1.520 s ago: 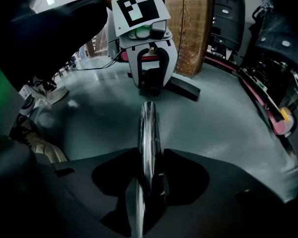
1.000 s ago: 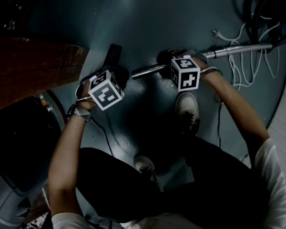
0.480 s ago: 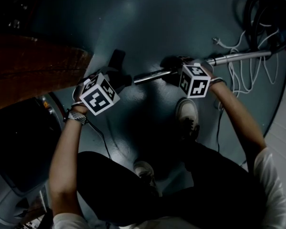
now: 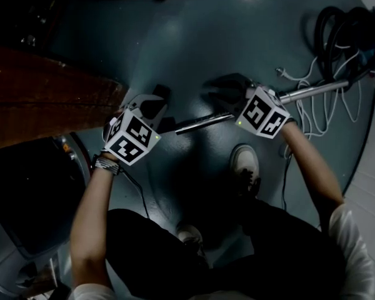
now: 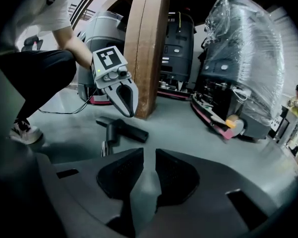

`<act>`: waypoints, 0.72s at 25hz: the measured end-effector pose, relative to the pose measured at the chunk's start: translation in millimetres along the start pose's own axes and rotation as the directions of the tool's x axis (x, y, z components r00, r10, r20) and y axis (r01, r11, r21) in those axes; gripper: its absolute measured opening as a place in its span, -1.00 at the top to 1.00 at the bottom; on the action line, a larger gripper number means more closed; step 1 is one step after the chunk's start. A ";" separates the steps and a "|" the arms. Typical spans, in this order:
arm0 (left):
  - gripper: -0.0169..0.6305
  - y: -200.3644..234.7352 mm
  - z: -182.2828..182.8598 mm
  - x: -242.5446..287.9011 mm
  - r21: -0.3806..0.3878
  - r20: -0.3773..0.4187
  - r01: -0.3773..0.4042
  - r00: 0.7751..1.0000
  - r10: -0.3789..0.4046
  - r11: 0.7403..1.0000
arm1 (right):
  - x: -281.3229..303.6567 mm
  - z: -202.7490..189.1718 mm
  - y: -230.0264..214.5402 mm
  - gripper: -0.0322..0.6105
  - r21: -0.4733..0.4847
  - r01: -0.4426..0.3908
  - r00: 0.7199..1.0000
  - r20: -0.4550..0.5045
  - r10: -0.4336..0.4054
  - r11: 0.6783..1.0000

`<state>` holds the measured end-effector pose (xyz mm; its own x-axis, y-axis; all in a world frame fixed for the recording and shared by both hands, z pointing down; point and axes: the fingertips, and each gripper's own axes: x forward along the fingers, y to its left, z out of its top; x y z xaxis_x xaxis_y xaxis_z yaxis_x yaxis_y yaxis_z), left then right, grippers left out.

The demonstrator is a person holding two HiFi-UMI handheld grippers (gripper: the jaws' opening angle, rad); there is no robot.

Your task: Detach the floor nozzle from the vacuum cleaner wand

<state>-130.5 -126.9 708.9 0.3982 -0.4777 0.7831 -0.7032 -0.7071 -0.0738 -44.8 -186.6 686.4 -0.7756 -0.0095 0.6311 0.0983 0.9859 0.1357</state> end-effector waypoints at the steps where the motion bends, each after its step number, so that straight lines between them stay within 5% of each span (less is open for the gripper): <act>1: 0.94 3.6 6.3 -3.9 -0.007 0.030 -0.016 0.999 0.016 1.000 | -2.2 4.5 -2.6 0.63 0.002 0.016 1.000 0.011 -0.016 1.000; 5: 0.94 13.5 45.5 -25.9 -0.025 0.172 -0.071 0.982 0.074 0.997 | -10.9 21.4 -11.5 0.70 0.032 0.065 0.996 0.062 -0.067 0.997; 10: 0.94 22.0 87.5 -51.9 -0.056 0.335 -0.117 0.933 0.129 0.992 | -27.8 43.9 -28.9 0.77 0.087 0.144 0.978 0.136 -0.155 0.986; 18: 0.94 59.5 114.0 -95.1 -0.154 0.411 -0.295 0.849 0.333 0.943 | -56.5 89.6 -46.6 0.79 0.095 0.210 0.944 0.238 -0.227 0.973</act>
<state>-143.0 -183.0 559.6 0.3462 -0.8551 0.3859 -0.8714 -0.4455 -0.2055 -61.5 -217.0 576.0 -0.9030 -0.1931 0.3838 -0.1266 0.9733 0.1916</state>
